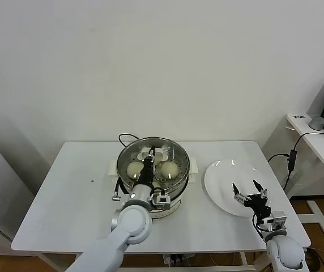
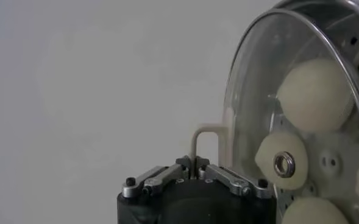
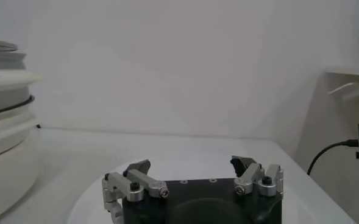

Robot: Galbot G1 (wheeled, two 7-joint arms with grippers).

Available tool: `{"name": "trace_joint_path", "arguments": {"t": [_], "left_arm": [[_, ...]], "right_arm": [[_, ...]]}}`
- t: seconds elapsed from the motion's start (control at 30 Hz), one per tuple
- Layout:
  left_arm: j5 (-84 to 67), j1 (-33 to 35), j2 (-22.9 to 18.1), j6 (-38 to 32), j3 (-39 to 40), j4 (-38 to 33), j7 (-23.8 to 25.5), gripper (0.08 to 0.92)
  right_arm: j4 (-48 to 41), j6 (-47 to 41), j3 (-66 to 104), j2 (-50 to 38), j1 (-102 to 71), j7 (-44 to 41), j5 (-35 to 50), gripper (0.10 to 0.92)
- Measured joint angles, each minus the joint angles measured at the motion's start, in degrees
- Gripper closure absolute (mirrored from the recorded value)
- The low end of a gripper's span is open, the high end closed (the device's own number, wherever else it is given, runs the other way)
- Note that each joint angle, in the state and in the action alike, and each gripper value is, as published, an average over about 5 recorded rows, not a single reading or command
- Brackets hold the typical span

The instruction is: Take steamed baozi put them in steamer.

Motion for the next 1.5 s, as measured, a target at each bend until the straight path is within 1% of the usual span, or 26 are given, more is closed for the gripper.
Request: {"name": "trace_joint_path", "arguments": {"t": [0.37, 0.47, 0.57, 0.73, 0.83, 0.97, 1.13, 1.23, 1.3, 1.4, 1.5], "left_arm": [[-0.81, 0.47, -0.38, -0.02, -0.09, 1.17, -1.31, 0.893], [-1.51, 0.75, -0.34, 0.32, -0.12, 1.1, -1.94, 0.88], [-2.39, 1.11, -0.04, 0.63, -0.26, 0.73, -2.57, 0.818], [-4.51, 2.29, 0.85, 0.31, -1.29, -1.42, -2.87, 0.672], [-6.76, 3.65, 1.9, -0.52, -2.5, -4.5, -2.1, 0.585], [-12.66, 6.18, 4.48, -2.41, -5.03, -10.18, 0.65, 0.473], [-27.06, 8.47, 8.44, -5.43, -9.94, -16.76, 4.34, 0.325], [-38.28, 9.72, 9.86, -6.52, -13.79, -19.39, 5.01, 0.241], [-45.9, 10.63, 10.23, -6.9, -16.86, -20.7, 4.6, 0.201], [-57.37, 11.97, 10.23, -7.41, -22.24, -21.85, 2.6, 0.18], [-68.67, 13.4, 10.06, -8.25, -28.14, -21.87, -0.47, 0.178]], "right_arm": [[-0.1, 0.17, 0.26, 0.11, -0.13, -0.37, -0.01, 0.203], [-0.1, 0.19, 0.32, 0.13, -0.15, -0.45, -0.02, 0.203], [-0.1, 0.21, 0.37, 0.13, -0.15, -0.48, -0.01, 0.203], [-0.07, 0.21, 0.38, 0.14, -0.08, -0.59, 0.01, 0.203], [-0.11, 0.17, 0.38, 0.04, 0.11, -0.74, 0.08, 0.203], [-0.28, 0.12, 0.24, -0.11, 0.48, -1.04, 0.17, 0.203], [-0.15, -0.39, -0.19, 0.21, 0.78, -1.39, 0.55, 0.203], [0.24, -0.88, -0.4, 0.24, 0.9, -1.13, 1.08, 0.203], [0.62, -1.1, -0.55, 0.16, 0.96, -0.66, 1.59, 0.203], [1.18, -1.15, -0.69, 0.03, 0.97, 0.26, 2.35, 0.203], [1.73, -1.14, -0.67, -0.11, 0.88, 1.05, 2.85, 0.203]]}}
